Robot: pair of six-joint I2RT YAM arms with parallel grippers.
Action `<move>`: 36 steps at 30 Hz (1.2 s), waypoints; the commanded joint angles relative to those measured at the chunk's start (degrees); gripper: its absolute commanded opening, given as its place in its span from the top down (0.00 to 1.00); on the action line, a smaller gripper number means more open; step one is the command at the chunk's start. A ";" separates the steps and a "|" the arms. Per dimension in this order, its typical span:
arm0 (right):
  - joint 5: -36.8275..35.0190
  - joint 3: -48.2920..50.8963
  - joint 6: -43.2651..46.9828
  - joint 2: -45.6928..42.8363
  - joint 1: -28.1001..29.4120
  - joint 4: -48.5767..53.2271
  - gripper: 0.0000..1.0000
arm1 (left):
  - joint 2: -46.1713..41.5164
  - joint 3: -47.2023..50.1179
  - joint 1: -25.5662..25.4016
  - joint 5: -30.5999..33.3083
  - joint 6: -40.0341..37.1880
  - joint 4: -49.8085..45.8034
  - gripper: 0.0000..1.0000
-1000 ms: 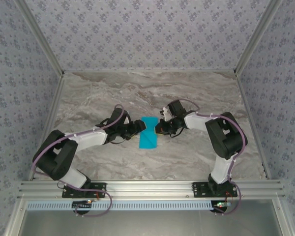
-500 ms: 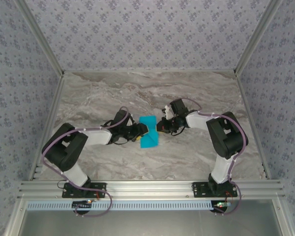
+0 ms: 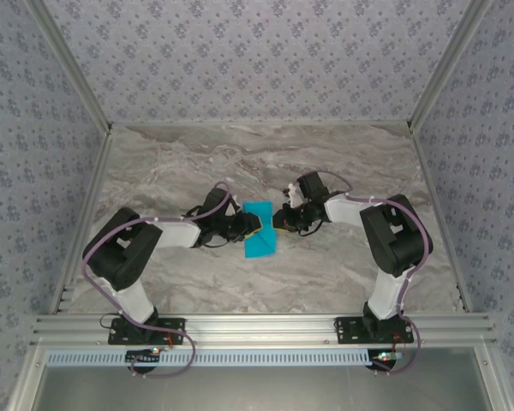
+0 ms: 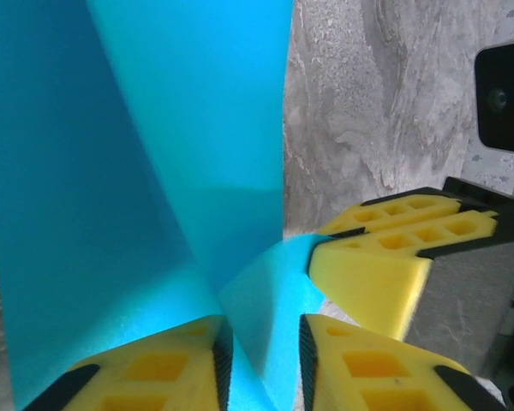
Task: Fold a paper plane with a square sheet of paper (pick it up from the middle)
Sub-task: Turn over the paper at the center of the table.
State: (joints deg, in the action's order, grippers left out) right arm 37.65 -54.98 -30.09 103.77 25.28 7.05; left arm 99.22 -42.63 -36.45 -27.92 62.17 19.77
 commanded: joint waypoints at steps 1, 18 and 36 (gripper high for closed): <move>-1.25 1.21 -1.30 -3.29 -1.23 -0.15 0.69 | 1.24 -1.29 -0.42 -1.26 -0.76 1.93 0.76; -17.04 9.36 -0.13 -32.69 -6.30 9.44 0.10 | -7.47 -10.90 -2.26 11.90 -15.88 -27.25 0.94; -32.93 11.48 -3.25 -47.45 -7.90 19.41 0.00 | -0.78 -48.29 -10.80 68.18 -29.48 -88.66 0.93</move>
State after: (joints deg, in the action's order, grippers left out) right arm 8.19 -43.81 -32.23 55.99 17.93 23.64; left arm 93.14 -88.68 -45.78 24.69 33.67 -57.41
